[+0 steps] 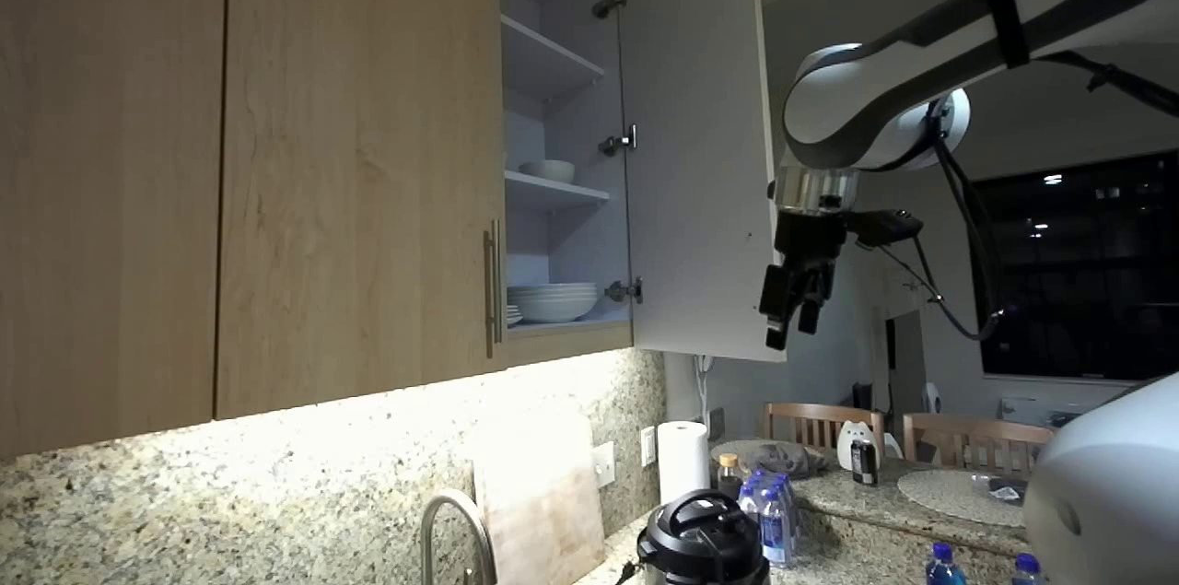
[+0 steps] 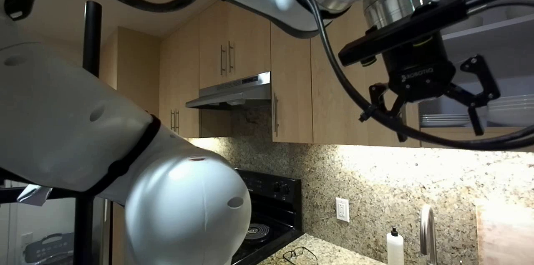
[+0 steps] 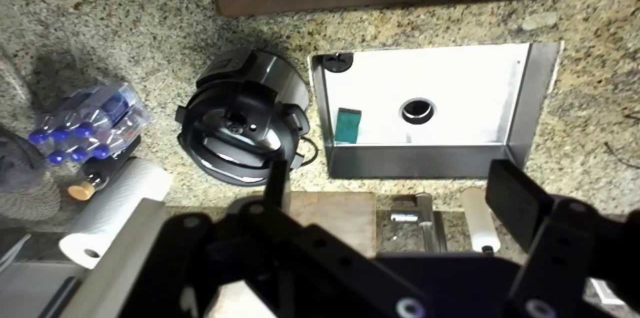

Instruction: Close the open cabinet door

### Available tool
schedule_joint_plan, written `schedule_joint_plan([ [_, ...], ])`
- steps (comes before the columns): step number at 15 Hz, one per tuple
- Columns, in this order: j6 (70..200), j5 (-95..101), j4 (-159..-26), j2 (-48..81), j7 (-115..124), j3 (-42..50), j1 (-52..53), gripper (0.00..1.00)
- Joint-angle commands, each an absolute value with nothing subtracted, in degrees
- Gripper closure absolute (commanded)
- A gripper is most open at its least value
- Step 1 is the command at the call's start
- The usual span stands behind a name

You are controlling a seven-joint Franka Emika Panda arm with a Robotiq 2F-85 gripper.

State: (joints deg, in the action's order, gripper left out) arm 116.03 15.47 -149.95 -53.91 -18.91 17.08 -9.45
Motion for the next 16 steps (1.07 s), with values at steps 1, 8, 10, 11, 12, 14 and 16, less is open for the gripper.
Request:
schedule_joint_plan([
  [1,120.2,16.6,-148.0,-54.9,-16.8,18.0,-12.7,0.0],
  [8,130.7,16.2,-143.5,-53.6,-9.7,19.0,-20.0,0.0],
  [10,133.4,16.5,-143.0,-53.5,-9.0,19.3,-21.5,0.25],
  [11,134.7,16.5,-143.0,-53.4,-8.7,19.4,-22.2,0.26],
  [12,135.5,16.4,-142.8,-53.4,-8.3,19.5,-22.9,0.33],
  [14,136.9,16.0,-142.5,-53.2,-7.6,19.9,-24.0,0.47],
  [16,138.7,15.3,-142.3,-53.0,-6.3,20.4,-24.9,0.61],
])
